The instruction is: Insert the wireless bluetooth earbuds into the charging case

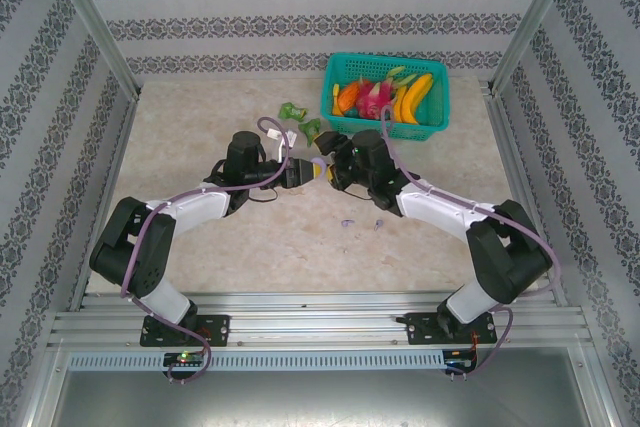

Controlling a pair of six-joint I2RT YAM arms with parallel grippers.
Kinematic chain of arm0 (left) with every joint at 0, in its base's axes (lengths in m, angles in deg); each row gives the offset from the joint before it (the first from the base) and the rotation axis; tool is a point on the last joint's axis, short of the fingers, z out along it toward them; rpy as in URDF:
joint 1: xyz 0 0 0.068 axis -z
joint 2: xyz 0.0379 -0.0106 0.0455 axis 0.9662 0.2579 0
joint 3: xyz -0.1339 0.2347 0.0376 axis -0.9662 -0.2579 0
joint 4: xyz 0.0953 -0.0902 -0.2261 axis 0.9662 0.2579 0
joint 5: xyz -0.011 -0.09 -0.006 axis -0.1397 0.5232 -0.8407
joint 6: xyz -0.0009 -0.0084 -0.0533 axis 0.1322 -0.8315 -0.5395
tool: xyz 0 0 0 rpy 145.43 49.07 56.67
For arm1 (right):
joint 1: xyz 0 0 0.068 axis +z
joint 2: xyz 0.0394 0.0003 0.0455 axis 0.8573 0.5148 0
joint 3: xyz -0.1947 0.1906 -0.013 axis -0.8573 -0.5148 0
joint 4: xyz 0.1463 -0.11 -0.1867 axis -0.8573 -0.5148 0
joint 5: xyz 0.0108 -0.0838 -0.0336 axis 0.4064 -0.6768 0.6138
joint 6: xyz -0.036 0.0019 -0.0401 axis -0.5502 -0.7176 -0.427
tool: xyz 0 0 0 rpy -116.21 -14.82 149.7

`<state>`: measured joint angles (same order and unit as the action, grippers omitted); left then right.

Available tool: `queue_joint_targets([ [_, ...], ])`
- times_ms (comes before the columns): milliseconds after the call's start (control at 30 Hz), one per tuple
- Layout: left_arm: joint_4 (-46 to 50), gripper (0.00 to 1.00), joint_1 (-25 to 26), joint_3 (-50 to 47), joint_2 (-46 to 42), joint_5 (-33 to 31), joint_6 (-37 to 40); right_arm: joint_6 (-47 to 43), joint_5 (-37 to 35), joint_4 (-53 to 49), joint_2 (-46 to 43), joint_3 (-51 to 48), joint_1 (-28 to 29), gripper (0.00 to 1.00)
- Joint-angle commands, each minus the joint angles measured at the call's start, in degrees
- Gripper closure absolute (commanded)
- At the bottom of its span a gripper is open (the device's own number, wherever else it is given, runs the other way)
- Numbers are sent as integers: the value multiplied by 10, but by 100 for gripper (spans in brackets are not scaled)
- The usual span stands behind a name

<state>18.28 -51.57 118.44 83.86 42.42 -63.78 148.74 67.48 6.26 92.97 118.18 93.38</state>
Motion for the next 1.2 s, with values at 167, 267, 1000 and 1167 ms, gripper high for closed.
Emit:
queue_joint_targets([
  [167,13,87,-3,19,-2,-10,28,23,-19,-2,12,15,22,28],
  [267,12,87,-3,20,0,-10,27,24,-19,-1,13,15,24,31],
  [1000,19,72,-3,22,-3,-22,30,27,-18,8,17,14,20,62],
  [1167,20,65,-5,19,-7,-25,31,27,-20,7,15,11,16,63],
])
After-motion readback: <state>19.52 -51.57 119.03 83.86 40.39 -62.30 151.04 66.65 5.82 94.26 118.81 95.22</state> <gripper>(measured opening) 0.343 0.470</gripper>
